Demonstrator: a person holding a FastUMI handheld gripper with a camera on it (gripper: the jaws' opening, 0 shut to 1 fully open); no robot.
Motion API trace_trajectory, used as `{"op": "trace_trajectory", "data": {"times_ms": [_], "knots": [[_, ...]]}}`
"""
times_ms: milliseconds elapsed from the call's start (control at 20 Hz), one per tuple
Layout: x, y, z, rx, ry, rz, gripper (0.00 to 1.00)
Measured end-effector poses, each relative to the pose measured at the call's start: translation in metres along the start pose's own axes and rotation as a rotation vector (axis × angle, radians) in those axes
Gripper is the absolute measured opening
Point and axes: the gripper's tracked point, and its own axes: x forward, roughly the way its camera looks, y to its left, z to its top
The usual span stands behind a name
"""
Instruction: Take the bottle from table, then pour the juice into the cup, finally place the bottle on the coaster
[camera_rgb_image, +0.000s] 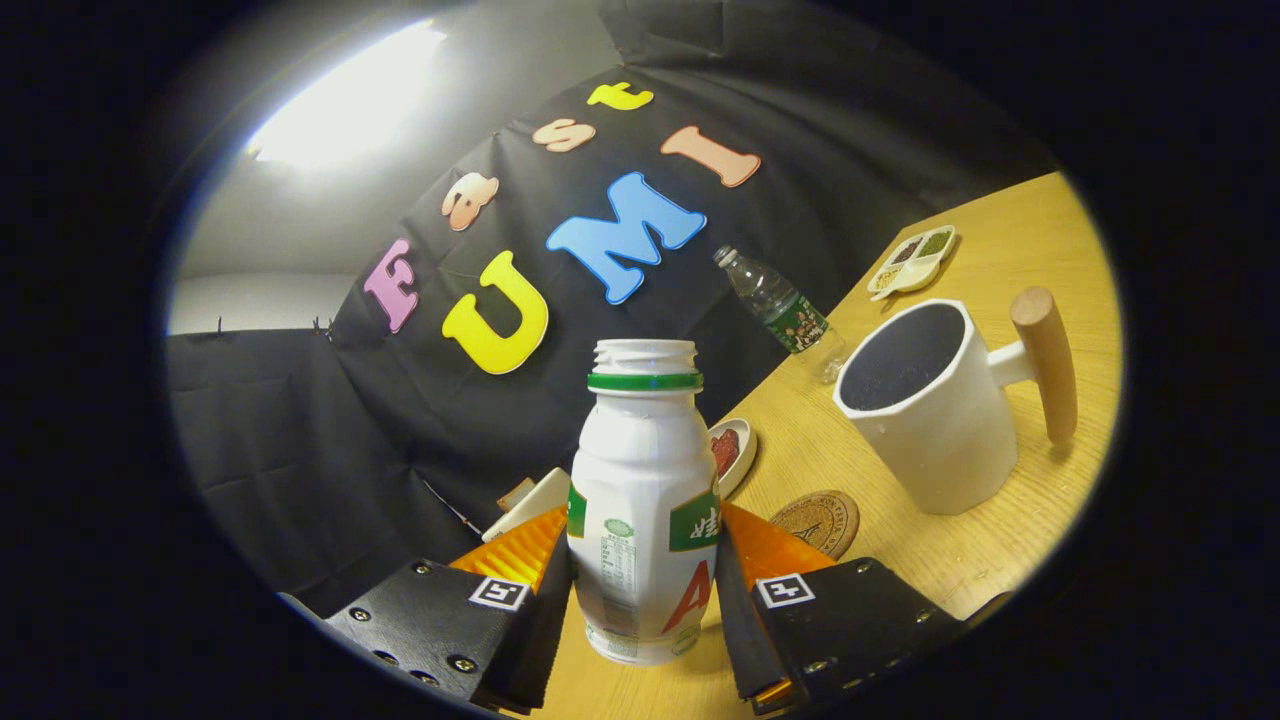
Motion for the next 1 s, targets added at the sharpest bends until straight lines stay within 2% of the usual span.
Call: {"op": "trace_trajectory", "data": {"times_ms": [400,1000], "knots": [[-0.002,-0.003,0.004,0.21,-0.021,0.018,0.67],[0.004,-0.006,0.018,0.44,-0.077,0.064,0.67]]}}
